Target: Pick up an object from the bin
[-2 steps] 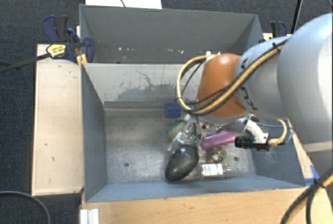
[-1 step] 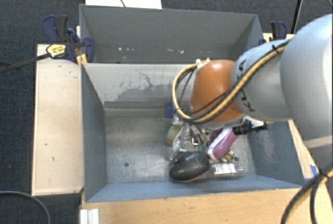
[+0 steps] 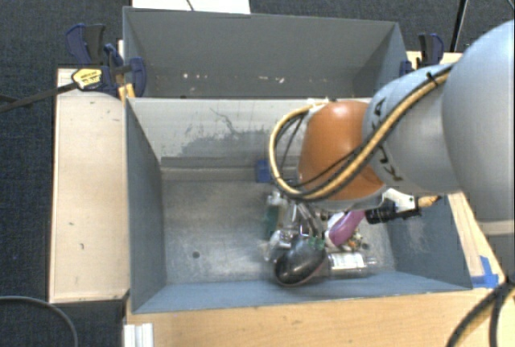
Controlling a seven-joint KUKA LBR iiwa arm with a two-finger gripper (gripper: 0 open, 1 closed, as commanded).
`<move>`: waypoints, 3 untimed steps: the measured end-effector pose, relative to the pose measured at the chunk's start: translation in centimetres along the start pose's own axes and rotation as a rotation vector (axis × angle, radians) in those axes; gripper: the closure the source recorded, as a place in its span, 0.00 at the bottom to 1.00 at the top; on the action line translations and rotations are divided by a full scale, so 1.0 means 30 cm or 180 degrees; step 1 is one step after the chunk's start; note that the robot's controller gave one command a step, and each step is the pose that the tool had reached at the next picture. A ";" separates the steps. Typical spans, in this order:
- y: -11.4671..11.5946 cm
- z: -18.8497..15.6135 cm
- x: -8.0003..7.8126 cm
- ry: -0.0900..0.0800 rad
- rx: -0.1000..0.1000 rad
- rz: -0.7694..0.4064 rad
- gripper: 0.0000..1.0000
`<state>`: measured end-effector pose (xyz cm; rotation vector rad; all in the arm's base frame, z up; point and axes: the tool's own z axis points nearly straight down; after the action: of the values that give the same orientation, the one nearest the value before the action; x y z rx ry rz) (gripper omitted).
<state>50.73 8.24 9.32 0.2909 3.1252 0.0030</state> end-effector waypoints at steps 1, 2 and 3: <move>0.010 0.046 0.004 -0.0006 -0.0010 0.1082 0.00; -0.127 0.062 -0.073 -0.0031 -0.0027 0.1458 0.00; -0.227 0.062 -0.069 -0.0031 -0.0028 0.1979 0.00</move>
Offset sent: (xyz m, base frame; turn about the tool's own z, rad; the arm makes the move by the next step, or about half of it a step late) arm -0.0038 0.0011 -0.0166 0.3425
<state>51.52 1.16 7.45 1.2294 2.8774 0.0161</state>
